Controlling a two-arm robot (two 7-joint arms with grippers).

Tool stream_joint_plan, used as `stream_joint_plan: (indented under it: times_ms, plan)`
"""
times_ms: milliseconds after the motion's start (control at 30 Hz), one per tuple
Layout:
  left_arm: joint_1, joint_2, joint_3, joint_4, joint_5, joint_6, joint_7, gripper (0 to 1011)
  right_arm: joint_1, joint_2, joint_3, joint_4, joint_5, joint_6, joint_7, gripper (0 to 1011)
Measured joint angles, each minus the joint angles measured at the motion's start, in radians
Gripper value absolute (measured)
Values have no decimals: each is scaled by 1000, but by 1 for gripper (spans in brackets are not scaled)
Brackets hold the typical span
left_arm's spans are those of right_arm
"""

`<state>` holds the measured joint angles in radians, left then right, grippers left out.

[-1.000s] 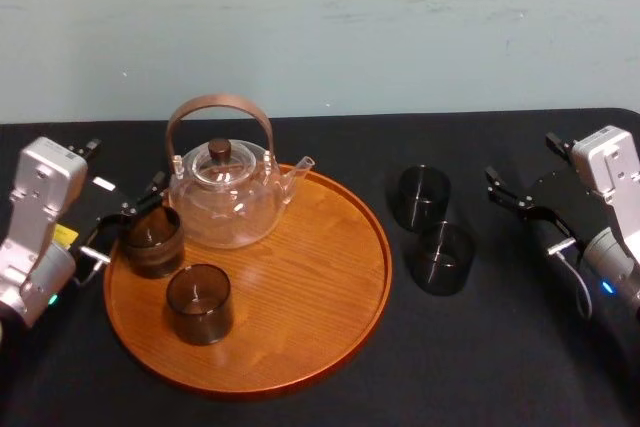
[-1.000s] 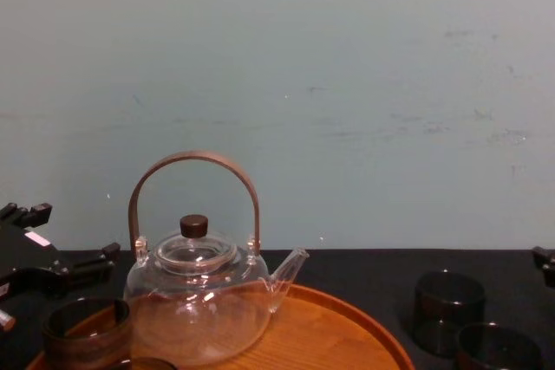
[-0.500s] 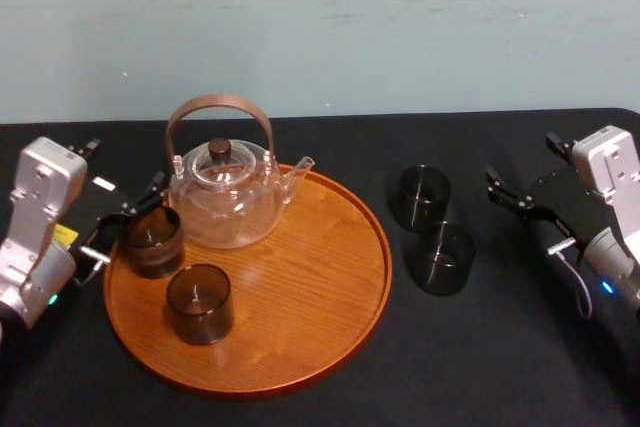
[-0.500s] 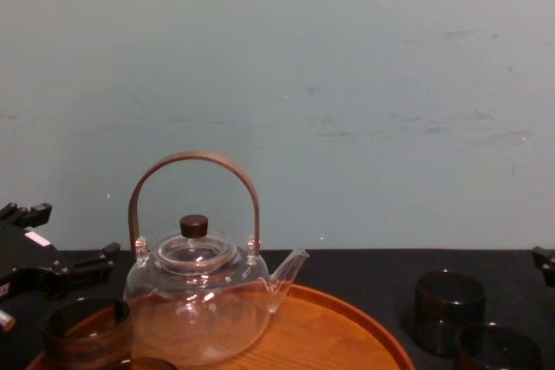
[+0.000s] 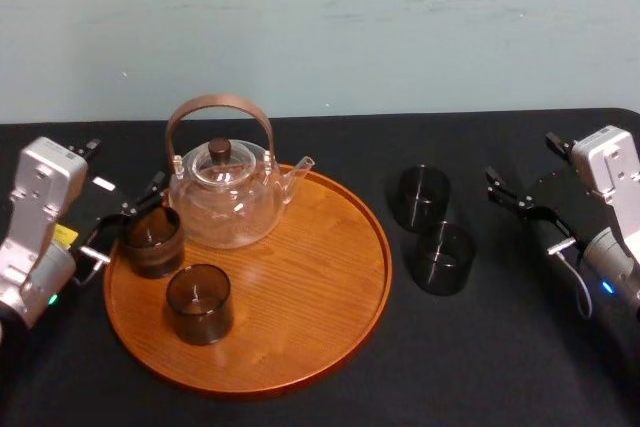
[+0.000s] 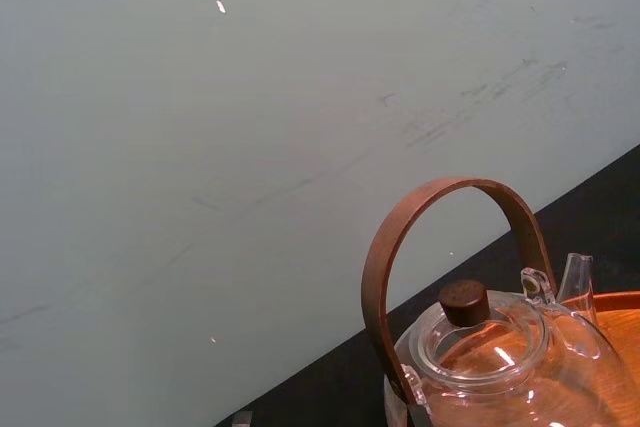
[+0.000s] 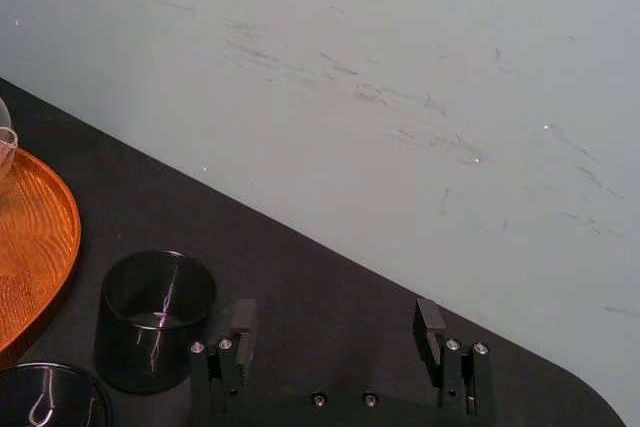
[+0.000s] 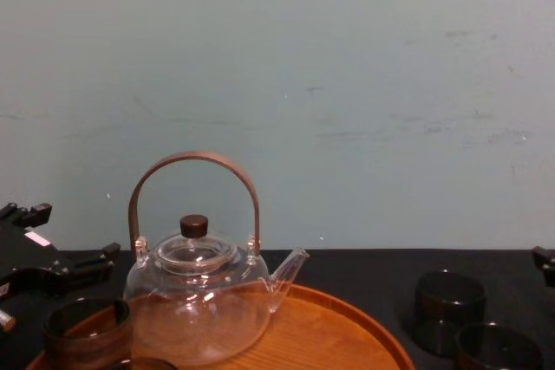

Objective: Pick up the glass from the table and place it on the tray.

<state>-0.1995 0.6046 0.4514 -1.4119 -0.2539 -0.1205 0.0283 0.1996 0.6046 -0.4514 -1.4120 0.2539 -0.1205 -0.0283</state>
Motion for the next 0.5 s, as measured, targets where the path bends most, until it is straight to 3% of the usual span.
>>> stream_joint_plan:
  times_ms: [267, 500]
  plan:
    - [0, 0, 0, 0, 0, 0, 0, 1001, 0, 0, 1, 0, 0, 0, 1, 1002]
    - [0, 0, 0, 0, 0, 0, 0, 1001, -11, -5, 29, -11, 12, 17, 37, 1002]
